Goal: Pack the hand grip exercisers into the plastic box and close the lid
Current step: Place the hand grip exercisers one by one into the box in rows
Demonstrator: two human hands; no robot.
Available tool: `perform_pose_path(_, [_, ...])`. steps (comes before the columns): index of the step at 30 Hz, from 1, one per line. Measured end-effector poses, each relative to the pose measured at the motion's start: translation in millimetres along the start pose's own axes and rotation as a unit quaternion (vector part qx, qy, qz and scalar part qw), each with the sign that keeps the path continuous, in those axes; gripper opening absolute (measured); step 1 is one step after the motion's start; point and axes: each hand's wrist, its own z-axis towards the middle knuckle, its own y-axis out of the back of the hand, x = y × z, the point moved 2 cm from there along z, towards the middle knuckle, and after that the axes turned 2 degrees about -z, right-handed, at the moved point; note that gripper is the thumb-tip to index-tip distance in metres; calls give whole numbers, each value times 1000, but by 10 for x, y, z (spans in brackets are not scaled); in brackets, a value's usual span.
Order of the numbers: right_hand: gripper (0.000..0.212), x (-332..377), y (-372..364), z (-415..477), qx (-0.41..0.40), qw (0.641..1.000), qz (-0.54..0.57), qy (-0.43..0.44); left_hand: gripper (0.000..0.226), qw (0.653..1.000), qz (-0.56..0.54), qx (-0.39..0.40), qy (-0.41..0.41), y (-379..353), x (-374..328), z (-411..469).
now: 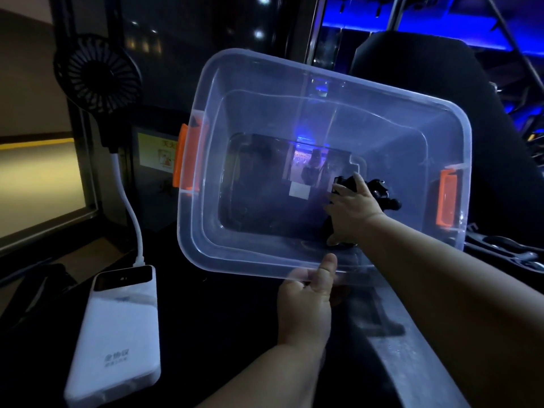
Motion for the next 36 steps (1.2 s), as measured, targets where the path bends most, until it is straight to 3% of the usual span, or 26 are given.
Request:
perform_pose_path(4, [85,-1,20,-18,-3,1000,24,3,32,1000,-16,5,6,8,-1,-36])
perform_pose_path(13, [87,-10,-32,-242,-10,1000,-14,20,20,992,-79,62,71,7,-71,-235])
perform_pose_path(15, [86,-9,-38,-295,-10,1000,-18,23,27,989,-96,65,93,6,-101,-304])
perform_pose_path(20, [83,-15,-31,-405,-3,999,-26,30,11,986,-104,58,114,-63,-130,-451])
perform_pose_path(33, [85,-97,52,-752,-67,997,31,22,26,990,-77,45,109,-67,-109,-623])
perform_pose_path(36, [83,-153,89,-921,-97,989,112,-5,30,991,-68,50,100,-87,-120,-660])
